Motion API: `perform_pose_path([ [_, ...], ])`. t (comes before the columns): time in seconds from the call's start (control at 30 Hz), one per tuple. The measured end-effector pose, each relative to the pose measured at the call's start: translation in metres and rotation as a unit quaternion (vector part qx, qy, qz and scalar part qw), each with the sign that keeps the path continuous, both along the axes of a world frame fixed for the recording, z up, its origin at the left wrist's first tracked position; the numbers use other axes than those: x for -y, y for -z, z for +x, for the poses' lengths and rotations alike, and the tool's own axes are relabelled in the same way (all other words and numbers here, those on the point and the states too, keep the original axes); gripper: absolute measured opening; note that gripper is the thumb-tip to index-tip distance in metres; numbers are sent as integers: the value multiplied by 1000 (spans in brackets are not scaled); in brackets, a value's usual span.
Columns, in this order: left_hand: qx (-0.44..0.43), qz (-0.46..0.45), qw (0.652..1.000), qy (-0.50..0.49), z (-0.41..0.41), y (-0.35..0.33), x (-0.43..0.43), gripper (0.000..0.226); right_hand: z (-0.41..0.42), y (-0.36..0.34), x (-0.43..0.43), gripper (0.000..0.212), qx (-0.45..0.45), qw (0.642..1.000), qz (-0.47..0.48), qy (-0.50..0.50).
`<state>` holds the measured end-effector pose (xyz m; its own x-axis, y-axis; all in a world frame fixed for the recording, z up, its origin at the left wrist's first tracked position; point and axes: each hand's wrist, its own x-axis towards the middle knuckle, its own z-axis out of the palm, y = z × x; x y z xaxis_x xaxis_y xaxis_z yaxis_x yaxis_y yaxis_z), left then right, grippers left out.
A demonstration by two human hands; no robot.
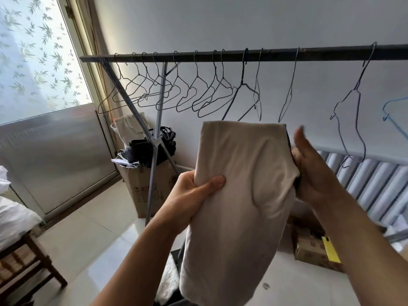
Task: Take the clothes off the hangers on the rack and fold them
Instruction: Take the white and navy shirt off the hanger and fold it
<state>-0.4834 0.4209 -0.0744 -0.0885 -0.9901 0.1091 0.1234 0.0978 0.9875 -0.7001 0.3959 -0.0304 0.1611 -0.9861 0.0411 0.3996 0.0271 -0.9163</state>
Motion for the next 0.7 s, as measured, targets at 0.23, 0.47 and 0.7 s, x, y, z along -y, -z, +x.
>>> perform_pose_path([
  [0.23,-15,20,999,-36,-3,-10,2,16,10,60,-18,89,-6,998,40,-44],
  [0.47,-33,31,998,-33,11,-14,9,38,15,36,-19,23,-22,999,-8,37],
  [0.7,-90,63,994,-21,19,-6,12,36,22,30,-14,45,33,996,58,65],
])
